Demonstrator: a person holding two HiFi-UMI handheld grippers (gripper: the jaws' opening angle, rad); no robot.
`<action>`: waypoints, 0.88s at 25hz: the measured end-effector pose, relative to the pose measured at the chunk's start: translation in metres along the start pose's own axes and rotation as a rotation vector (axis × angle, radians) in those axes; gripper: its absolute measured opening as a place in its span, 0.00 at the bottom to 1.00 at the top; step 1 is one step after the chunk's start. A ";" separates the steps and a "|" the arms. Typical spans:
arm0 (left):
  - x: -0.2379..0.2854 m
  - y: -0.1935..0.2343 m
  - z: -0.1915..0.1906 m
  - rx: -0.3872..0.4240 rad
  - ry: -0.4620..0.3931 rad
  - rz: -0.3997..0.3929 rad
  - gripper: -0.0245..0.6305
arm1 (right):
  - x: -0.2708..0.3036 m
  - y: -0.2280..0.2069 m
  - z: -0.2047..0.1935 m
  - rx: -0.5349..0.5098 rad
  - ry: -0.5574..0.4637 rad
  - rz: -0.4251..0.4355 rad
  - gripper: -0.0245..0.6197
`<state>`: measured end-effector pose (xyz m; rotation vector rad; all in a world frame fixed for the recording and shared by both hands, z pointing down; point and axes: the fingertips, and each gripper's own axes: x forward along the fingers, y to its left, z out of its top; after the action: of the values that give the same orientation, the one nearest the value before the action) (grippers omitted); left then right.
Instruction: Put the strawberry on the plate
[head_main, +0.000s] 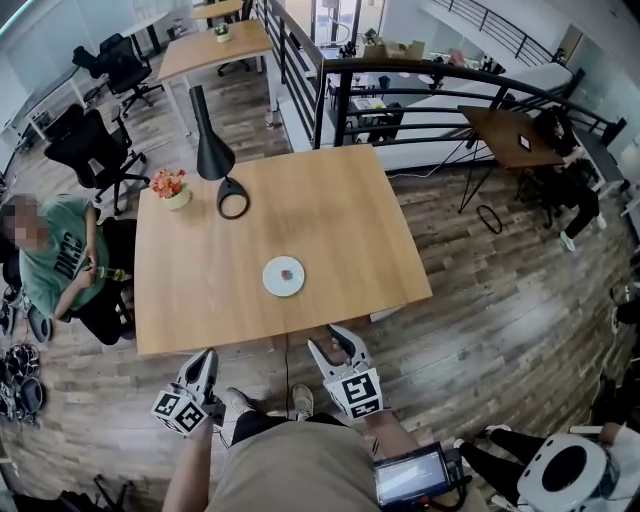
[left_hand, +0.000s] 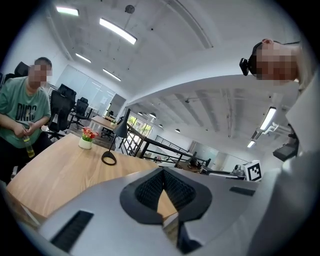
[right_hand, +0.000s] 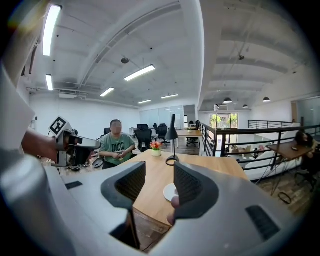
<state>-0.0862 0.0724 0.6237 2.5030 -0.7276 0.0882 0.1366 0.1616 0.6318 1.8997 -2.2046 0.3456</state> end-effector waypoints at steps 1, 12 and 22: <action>0.001 0.000 -0.001 -0.001 0.005 -0.006 0.04 | 0.001 -0.001 -0.001 0.002 0.001 -0.009 0.32; -0.003 0.020 0.007 -0.003 0.011 -0.029 0.04 | 0.012 0.006 0.000 -0.010 0.029 -0.054 0.23; -0.006 0.019 0.007 -0.005 -0.001 -0.056 0.04 | 0.012 0.015 -0.006 -0.024 0.044 -0.063 0.21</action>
<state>-0.1016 0.0577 0.6256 2.5172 -0.6577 0.0649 0.1205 0.1544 0.6411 1.9250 -2.1068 0.3454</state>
